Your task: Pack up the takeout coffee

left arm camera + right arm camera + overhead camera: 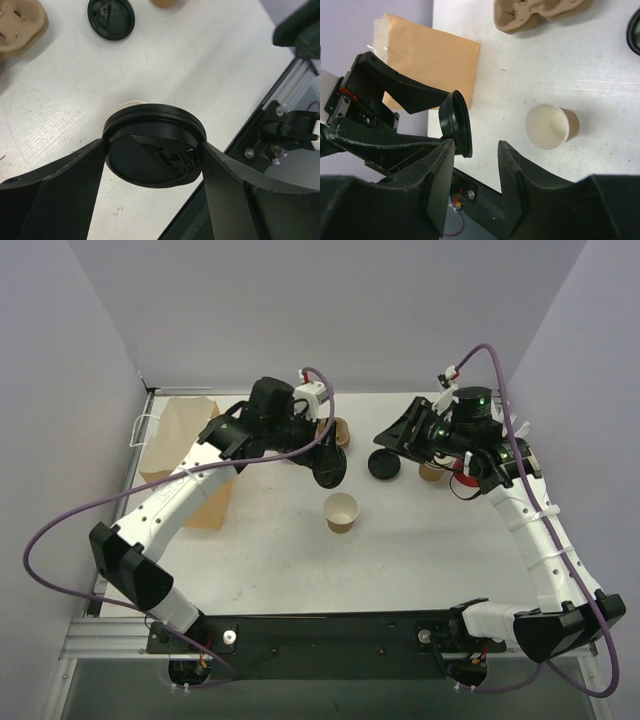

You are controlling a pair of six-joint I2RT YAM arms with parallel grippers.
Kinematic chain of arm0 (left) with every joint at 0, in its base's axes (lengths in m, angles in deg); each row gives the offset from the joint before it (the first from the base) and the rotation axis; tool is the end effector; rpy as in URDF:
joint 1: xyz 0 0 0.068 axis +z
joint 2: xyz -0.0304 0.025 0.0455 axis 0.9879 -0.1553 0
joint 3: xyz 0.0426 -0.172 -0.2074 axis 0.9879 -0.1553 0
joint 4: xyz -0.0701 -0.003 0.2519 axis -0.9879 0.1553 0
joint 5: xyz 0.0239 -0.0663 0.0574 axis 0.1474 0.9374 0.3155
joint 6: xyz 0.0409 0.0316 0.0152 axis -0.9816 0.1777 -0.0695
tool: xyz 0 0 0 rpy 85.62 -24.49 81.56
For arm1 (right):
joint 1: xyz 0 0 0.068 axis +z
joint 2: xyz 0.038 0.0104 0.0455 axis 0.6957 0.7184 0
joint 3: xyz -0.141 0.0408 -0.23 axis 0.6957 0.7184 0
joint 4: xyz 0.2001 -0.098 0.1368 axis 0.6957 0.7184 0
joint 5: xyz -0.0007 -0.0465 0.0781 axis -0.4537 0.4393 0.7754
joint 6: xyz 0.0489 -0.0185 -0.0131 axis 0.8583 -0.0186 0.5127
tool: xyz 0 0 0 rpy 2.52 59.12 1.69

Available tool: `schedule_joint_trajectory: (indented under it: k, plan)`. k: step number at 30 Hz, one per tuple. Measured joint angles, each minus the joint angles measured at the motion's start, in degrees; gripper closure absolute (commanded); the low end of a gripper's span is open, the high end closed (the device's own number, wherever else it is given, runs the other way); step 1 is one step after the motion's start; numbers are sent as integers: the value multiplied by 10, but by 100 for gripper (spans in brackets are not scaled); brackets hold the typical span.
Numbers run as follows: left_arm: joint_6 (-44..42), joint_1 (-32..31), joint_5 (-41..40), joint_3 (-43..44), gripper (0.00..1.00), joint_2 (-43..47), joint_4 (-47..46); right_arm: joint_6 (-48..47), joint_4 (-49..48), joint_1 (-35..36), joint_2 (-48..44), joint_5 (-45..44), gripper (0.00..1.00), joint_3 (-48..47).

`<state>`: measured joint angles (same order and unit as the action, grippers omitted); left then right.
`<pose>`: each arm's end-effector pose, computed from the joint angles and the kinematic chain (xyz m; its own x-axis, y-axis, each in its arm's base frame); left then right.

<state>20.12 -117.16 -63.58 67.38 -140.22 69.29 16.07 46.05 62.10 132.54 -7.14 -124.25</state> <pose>0.2654 -0.2102 0.4056 -0.6290 0.1813 -0.7560 0.6671 0.6252 -0.4051 0.2509 0.0995 0.4418 -0.6668 0.4130 -0.6204 -0.3498 0.5616 0.7498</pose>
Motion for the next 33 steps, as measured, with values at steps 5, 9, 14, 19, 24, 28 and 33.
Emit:
schedule_joint_trajectory:
  k: [5, 9, 14, 19, 24, 28, 33]
  plan:
    - [-8, -44, -87, 64, 20, -84, 72, -27, 22, -1, -18, -28, 64, 44]
    - [-11, -75, -136, 104, 20, -139, 117, -39, 26, -1, -26, -39, 64, 61]
    - [-12, -101, -179, 133, 20, -189, 151, -52, 27, -8, -39, -48, 64, 81]
    - [-11, -113, -205, 139, 20, -221, 172, -59, 29, -10, -47, -53, 64, 97]
    - [-12, -120, -223, 151, 20, -250, 184, -63, 30, -15, -52, -57, 64, 111]
    - [-12, -124, -234, 168, 20, -270, 195, -67, 30, -18, -54, -58, 64, 117]
    - [-12, -132, -241, 186, 20, -283, 207, -70, 30, -19, -56, -59, 64, 124]
